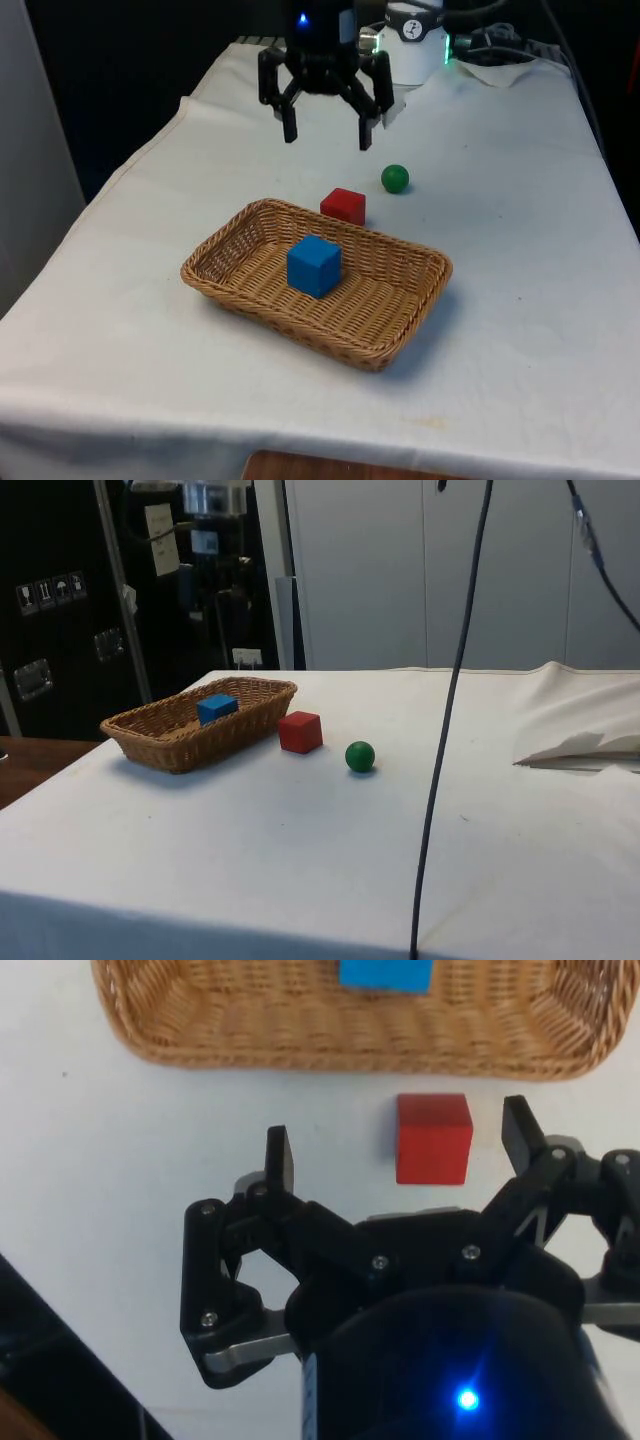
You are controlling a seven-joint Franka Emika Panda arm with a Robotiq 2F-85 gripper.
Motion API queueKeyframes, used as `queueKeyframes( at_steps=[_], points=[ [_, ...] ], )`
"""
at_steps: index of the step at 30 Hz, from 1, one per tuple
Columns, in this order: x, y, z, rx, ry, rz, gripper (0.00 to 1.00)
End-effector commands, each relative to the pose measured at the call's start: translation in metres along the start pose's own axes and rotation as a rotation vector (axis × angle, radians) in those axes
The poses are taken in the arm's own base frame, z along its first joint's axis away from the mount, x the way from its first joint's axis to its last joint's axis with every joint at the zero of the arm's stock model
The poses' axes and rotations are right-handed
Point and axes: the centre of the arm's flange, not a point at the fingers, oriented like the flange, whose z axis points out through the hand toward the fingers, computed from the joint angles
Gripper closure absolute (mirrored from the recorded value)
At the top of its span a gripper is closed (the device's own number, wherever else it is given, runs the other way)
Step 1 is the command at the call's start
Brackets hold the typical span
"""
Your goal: Place all non-red objects into the basket.
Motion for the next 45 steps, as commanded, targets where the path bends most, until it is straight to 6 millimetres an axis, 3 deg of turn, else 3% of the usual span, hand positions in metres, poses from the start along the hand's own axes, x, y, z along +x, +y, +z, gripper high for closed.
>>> queueKeyframes(
  at_steps=[1, 5, 6, 13, 14, 23, 30, 33, 39, 45],
  points=[
    [-0.004, 0.000, -0.002, -0.004, -0.001, 0.002, 0.00],
    [-0.018, 0.000, -0.006, 0.007, -0.016, -0.002, 0.00],
    [-0.014, 0.000, -0.004, 0.009, -0.015, -0.002, 0.00],
    [-0.044, 0.001, -0.013, 0.025, -0.039, -0.011, 0.00],
    [-0.038, 0.001, -0.011, 0.026, -0.039, -0.008, 0.00],
    [-0.065, 0.002, -0.016, 0.047, -0.064, -0.018, 0.00],
    [-0.093, -0.002, -0.021, 0.061, -0.079, -0.034, 0.00],
    [-0.095, -0.002, -0.020, 0.071, -0.091, -0.036, 0.00],
    [-0.121, -0.011, -0.023, 0.083, -0.100, -0.049, 0.00],
    [-0.135, -0.021, -0.023, 0.090, -0.109, -0.058, 0.00]
  ],
)
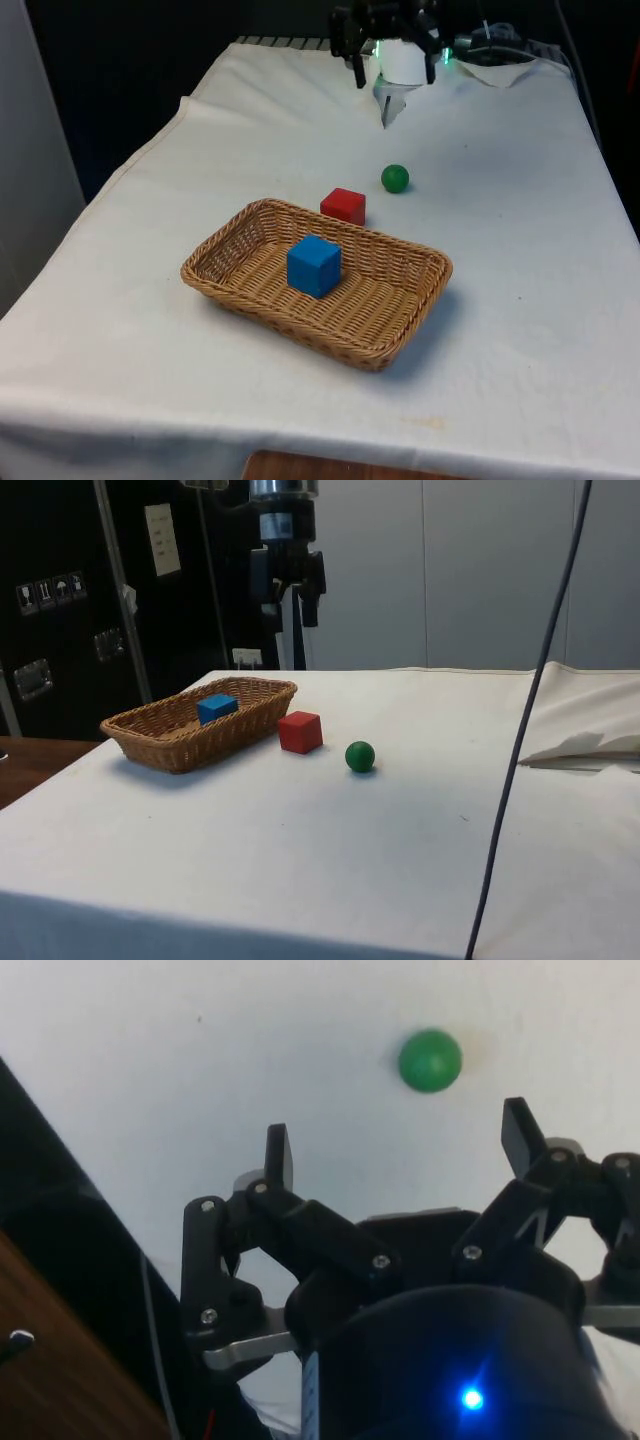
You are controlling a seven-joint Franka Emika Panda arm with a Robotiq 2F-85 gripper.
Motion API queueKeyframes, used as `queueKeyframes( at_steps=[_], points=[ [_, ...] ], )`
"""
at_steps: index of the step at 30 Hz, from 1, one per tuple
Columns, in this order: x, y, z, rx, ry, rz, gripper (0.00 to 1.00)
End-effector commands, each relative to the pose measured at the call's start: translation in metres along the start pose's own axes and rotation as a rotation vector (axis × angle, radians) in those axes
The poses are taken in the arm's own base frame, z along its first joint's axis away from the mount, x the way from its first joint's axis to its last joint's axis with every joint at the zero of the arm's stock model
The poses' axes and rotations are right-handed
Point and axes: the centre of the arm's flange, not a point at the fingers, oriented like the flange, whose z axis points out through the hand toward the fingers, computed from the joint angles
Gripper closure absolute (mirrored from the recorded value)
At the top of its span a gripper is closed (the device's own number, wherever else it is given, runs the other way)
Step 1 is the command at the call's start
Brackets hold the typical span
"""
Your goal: Place all non-red objects into the basket.
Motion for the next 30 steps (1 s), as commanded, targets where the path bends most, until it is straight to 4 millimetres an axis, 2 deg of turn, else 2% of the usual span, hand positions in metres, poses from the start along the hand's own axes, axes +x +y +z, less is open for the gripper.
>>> queueKeyframes(
  at_steps=[1, 5, 12, 23, 30],
  points=[
    [-0.004, -0.005, 0.001, -0.010, 0.009, -0.001, 0.00],
    [-0.009, -0.008, 0.002, 0.000, -0.002, -0.007, 0.00],
    [-0.027, -0.025, 0.005, -0.017, 0.021, -0.023, 0.00],
    [-0.039, -0.039, 0.012, -0.042, 0.027, -0.058, 0.00],
    [-0.047, -0.059, 0.022, -0.074, 0.057, -0.066, 0.00]
  ],
)
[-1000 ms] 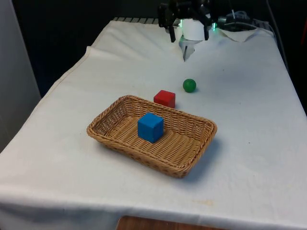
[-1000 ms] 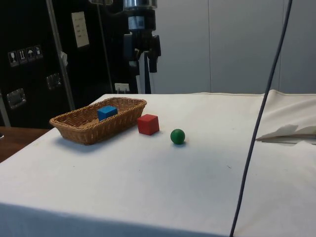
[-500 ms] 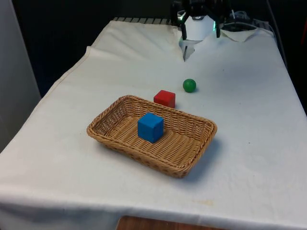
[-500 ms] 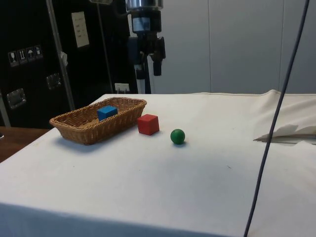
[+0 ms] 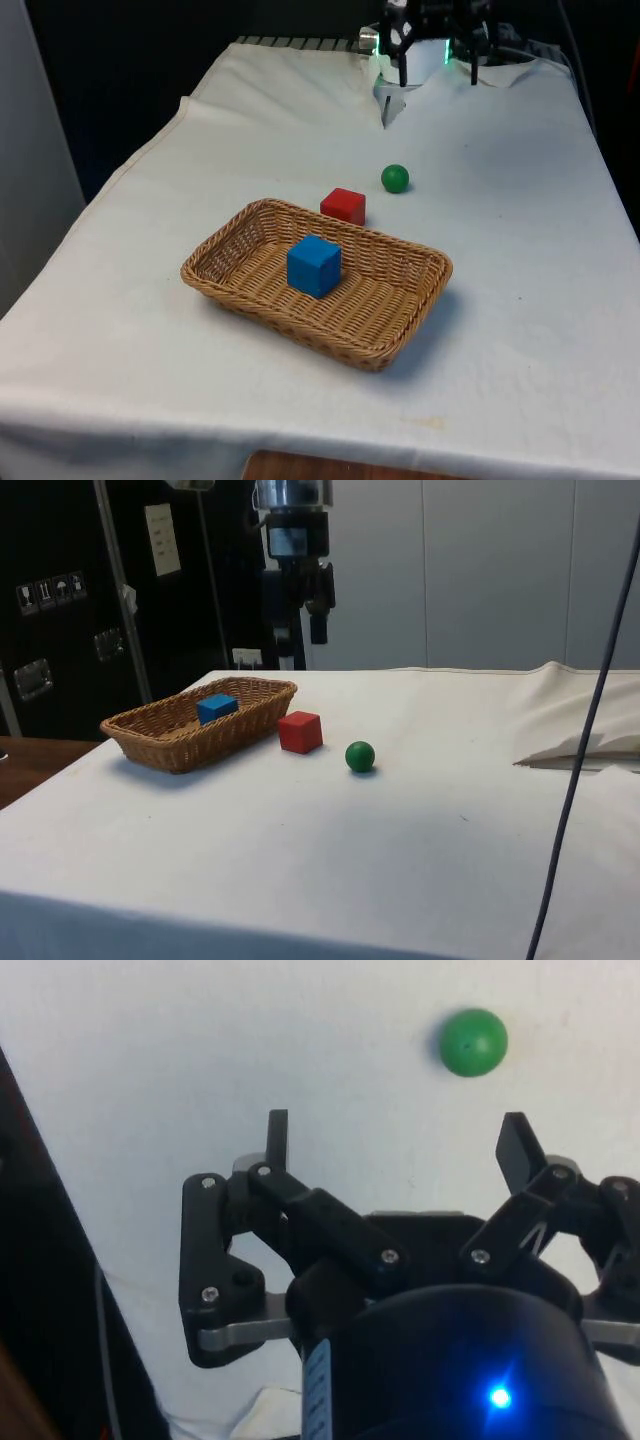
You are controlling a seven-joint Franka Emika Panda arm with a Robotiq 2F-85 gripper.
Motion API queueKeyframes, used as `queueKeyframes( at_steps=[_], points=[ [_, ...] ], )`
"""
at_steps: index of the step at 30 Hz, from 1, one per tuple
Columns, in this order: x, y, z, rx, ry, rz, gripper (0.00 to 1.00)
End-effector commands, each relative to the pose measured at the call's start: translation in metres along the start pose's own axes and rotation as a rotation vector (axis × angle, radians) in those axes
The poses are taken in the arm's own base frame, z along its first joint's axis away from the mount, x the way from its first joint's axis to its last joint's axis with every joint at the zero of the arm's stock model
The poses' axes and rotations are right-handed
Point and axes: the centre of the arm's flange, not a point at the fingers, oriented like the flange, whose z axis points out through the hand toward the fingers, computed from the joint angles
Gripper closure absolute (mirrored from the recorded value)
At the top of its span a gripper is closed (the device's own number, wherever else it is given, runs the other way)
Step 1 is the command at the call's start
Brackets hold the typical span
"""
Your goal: Place all non-red objects into the basket.
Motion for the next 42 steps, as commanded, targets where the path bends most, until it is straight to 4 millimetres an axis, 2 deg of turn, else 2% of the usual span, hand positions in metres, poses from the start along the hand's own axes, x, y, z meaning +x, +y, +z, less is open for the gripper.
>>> queueKeyframes(
  at_steps=[1, 5, 12, 18, 32, 42],
  points=[
    [-0.003, -0.004, 0.003, -0.011, 0.015, 0.000, 0.00],
    [-0.009, -0.009, 0.009, -0.010, 0.022, -0.007, 0.00],
    [-0.029, -0.010, 0.036, -0.005, 0.038, -0.033, 0.00],
    [-0.036, -0.010, 0.046, -0.006, 0.047, -0.048, 0.00],
    [-0.040, 0.002, 0.070, -0.026, 0.036, -0.097, 0.00],
    [-0.049, 0.010, 0.094, -0.035, 0.034, -0.167, 0.00]
  ],
)
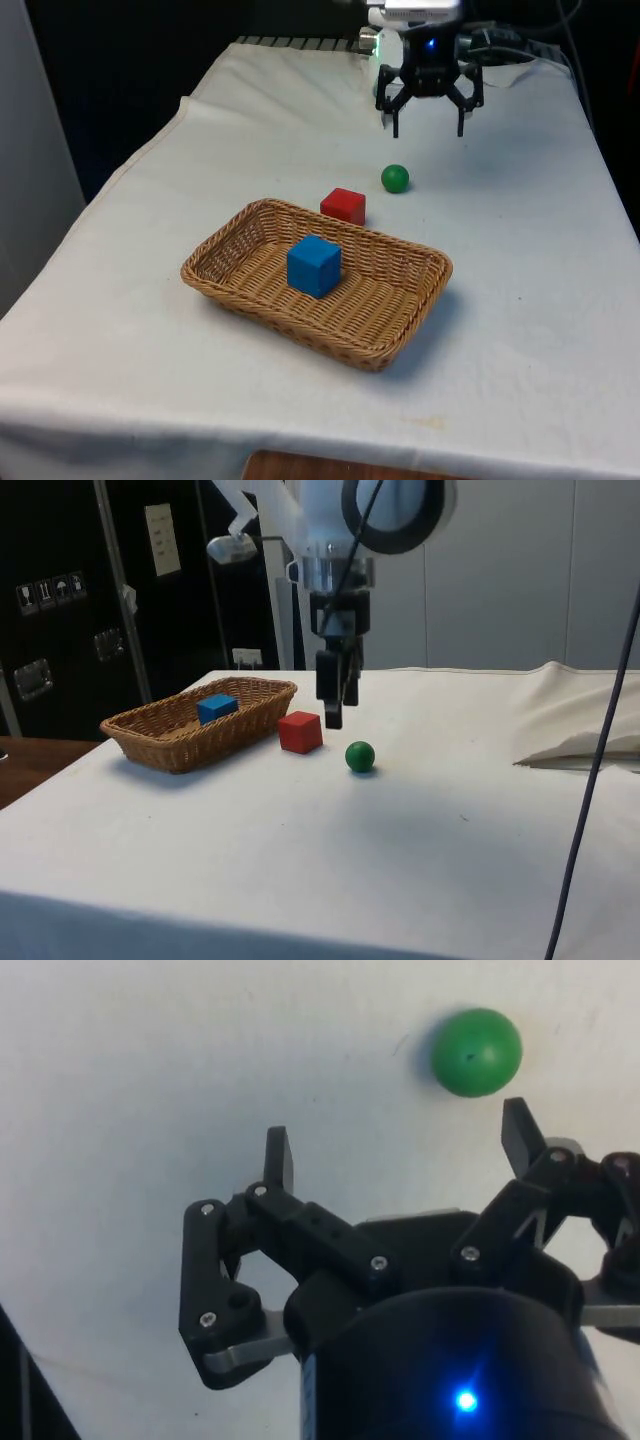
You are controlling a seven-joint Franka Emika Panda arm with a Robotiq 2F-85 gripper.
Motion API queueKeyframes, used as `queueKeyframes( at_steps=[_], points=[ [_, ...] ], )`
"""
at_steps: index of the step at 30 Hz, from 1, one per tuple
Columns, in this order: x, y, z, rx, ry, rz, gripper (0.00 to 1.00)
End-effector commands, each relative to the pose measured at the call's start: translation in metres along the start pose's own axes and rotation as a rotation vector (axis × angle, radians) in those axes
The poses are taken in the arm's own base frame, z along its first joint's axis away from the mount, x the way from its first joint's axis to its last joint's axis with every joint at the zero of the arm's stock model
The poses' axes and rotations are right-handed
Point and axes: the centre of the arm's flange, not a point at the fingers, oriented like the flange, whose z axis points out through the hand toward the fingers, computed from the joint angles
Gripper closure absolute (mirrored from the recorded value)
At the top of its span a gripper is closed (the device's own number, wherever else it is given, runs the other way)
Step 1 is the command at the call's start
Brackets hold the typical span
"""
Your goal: Place all non-red objects into the basket.
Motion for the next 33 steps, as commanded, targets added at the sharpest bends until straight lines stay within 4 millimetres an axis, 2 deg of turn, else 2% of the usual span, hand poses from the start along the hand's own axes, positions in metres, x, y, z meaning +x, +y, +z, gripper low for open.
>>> queueKeyframes(
  at_steps=[1, 11, 24, 33],
  points=[
    [-0.003, -0.002, 0.003, 0.008, 0.007, -0.011, 0.00],
    [-0.008, 0.003, 0.025, -0.003, -0.006, -0.057, 0.00],
    [-0.001, 0.029, 0.040, -0.028, -0.025, -0.106, 0.00],
    [-0.003, 0.045, 0.050, -0.032, -0.043, -0.133, 0.00]
  ],
)
